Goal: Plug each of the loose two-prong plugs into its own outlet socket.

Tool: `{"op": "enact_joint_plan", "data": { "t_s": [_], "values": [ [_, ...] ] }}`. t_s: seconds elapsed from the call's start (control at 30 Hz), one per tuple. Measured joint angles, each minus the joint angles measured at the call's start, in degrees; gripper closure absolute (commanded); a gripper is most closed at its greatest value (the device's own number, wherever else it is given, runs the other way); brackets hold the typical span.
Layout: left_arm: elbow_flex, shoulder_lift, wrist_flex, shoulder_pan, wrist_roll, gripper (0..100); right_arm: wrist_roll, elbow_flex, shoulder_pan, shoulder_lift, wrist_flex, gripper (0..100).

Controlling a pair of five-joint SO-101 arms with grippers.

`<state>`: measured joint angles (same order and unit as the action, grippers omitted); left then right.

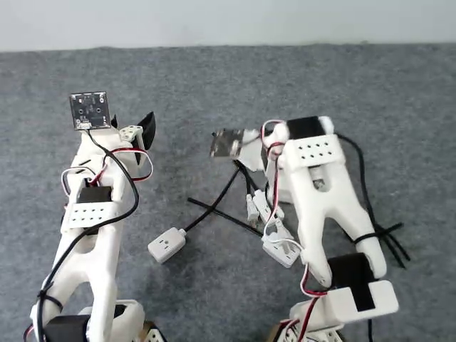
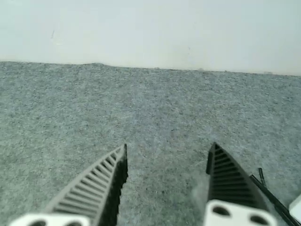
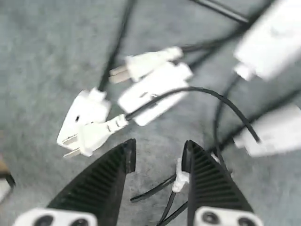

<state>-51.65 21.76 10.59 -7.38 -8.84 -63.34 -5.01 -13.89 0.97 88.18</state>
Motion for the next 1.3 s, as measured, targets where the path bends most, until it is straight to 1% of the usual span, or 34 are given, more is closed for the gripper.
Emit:
{"op": "enact_joint_plan", "data": {
  "t_s": [0.2,0.43,0.63,0.73,0.83,0.9,1.07,1.2,1.3],
  "values": [
    [0.0,-0.4,0.0,0.0,0.0,73,13.5,5.3,2.1,0.0,0.3,82.9],
    [2.8,-6.0,-0.1,0.1,0.0,73,29.5,11.6,3.1,0.0,0.3,83.0],
    [3.1,-6.0,0.0,0.1,0.0,73,39.3,13.4,3.0,0.0,0.3,83.0],
    [3.1,-4.3,3.3,1.2,0.0,73,41.5,13.4,3.0,-1.4,0.3,83.0],
    [3.1,2.5,10.0,2.6,0.0,73,42.0,13.4,1.8,-6.2,0.3,82.9],
    [1.5,8.4,12.7,3.8,0.0,73,42.2,13.4,0.1,-10.5,0.3,82.9],
    [-7.1,23.5,13.1,7.6,0.2,73,44.4,12.3,-1.6,-20.9,0.7,82.9],
    [-13.8,35.7,13.6,7.8,4.7,73,45.6,5.0,-1.8,-28.4,0.4,82.9],
    [-19.2,44.1,15.8,7.9,8.4,73,45.6,-3.3,-1.7,-34.4,-2.4,82.9]
  ]
}}
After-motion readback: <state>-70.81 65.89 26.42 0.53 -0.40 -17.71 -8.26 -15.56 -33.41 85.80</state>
